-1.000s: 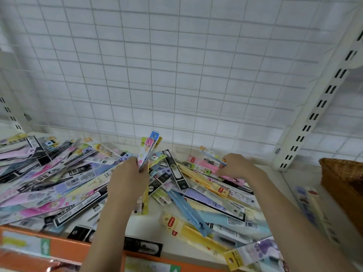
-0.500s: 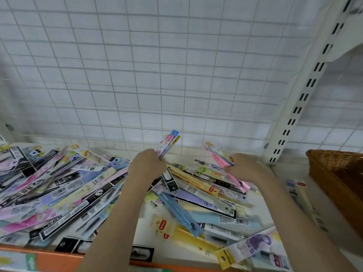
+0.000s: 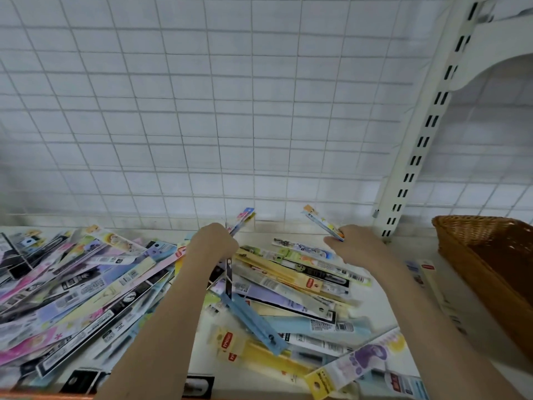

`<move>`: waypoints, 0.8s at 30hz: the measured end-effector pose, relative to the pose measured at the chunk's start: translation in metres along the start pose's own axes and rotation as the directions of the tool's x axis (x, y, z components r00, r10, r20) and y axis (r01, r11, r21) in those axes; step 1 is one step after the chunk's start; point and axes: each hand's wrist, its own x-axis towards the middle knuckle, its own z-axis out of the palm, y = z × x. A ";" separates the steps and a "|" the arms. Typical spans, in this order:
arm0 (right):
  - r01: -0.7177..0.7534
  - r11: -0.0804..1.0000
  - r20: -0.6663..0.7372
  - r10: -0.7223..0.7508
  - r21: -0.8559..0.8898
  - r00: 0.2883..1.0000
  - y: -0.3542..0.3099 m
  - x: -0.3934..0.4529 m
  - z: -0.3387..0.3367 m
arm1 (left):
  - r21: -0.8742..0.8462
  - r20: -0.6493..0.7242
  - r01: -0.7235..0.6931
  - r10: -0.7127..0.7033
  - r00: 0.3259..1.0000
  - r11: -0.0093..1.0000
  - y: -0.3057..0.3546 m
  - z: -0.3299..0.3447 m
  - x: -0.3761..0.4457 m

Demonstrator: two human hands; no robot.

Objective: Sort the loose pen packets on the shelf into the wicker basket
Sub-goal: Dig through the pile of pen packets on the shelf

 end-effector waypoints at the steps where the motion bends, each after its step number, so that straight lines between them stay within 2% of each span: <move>1: -0.002 1.000 0.010 0.002 0.008 1.000 -0.002 0.002 -0.001 | -0.038 0.000 -0.008 0.008 1.000 0.999 0.001 -0.005 -0.003; 10: 0.031 0.998 0.061 -0.028 -0.050 0.998 -0.022 0.019 -0.001 | -0.339 -0.192 -0.154 0.092 0.977 0.928 0.004 -0.041 -0.035; 15: 0.042 0.995 0.116 -0.032 -0.089 0.993 -0.027 0.025 0.021 | -0.304 -0.274 -0.187 0.103 0.956 0.934 0.003 -0.038 -0.054; 20: 0.032 0.991 0.016 -0.030 -0.129 0.999 -0.025 0.026 0.028 | -0.270 -0.311 -0.158 0.069 0.948 0.950 -0.004 -0.033 -0.060; 24: 0.004 0.994 -0.024 -0.007 -0.111 1.000 -0.023 0.022 0.028 | -0.260 -0.391 -0.149 0.037 0.920 0.954 -0.007 -0.029 -0.062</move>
